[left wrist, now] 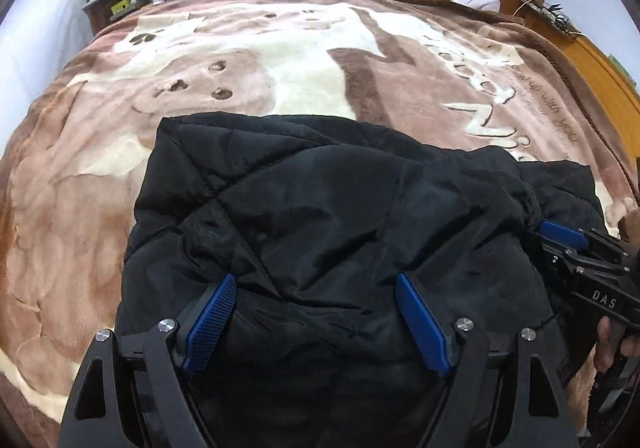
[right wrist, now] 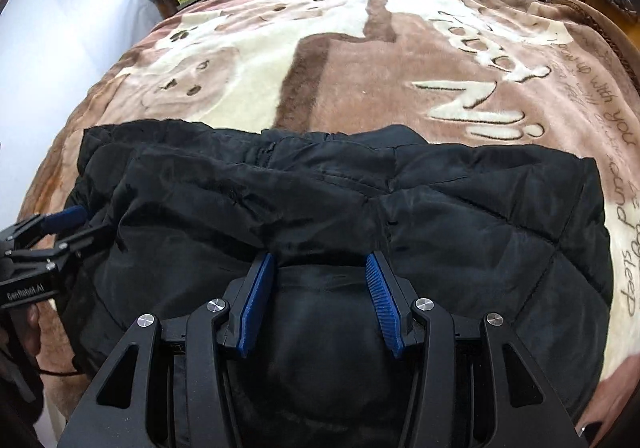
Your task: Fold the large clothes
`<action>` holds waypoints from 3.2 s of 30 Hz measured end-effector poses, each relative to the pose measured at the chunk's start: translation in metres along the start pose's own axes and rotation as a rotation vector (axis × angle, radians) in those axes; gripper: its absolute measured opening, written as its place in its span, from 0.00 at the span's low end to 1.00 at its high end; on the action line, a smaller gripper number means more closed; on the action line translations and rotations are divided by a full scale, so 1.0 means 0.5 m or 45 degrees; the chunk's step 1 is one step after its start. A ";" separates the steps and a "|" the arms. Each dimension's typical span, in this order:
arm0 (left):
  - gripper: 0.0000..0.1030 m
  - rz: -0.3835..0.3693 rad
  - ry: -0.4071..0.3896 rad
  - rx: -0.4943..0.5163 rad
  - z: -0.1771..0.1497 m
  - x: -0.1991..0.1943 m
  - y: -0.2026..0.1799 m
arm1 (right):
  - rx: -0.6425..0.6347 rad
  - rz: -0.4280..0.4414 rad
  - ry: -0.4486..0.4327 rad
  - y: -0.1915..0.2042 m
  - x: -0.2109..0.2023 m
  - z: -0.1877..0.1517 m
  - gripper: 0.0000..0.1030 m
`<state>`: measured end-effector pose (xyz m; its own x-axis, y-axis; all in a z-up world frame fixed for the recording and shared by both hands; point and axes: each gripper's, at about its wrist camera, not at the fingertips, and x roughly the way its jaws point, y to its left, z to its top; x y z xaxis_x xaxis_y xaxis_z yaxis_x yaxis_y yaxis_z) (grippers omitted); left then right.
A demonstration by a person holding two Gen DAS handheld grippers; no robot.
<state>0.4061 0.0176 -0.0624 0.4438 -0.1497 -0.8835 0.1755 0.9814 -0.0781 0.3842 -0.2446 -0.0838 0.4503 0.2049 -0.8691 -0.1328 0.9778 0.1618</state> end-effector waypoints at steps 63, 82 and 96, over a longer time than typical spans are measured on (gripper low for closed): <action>1.00 -0.403 0.292 -0.216 -0.123 0.120 0.237 | 0.355 0.401 0.124 -0.392 -0.002 -0.180 1.00; 1.00 -0.401 0.396 -0.249 -0.089 0.199 0.201 | 0.355 0.566 0.197 -0.376 0.078 -0.142 0.85; 0.63 -0.355 0.358 -0.225 -0.055 0.175 0.119 | 0.275 0.394 0.135 -0.274 0.028 -0.166 0.53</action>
<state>0.4314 0.0662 -0.1570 0.1395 -0.3972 -0.9070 0.0910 0.9173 -0.3877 0.3352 -0.3791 -0.1568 0.3228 0.4970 -0.8055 -0.0537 0.8593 0.5087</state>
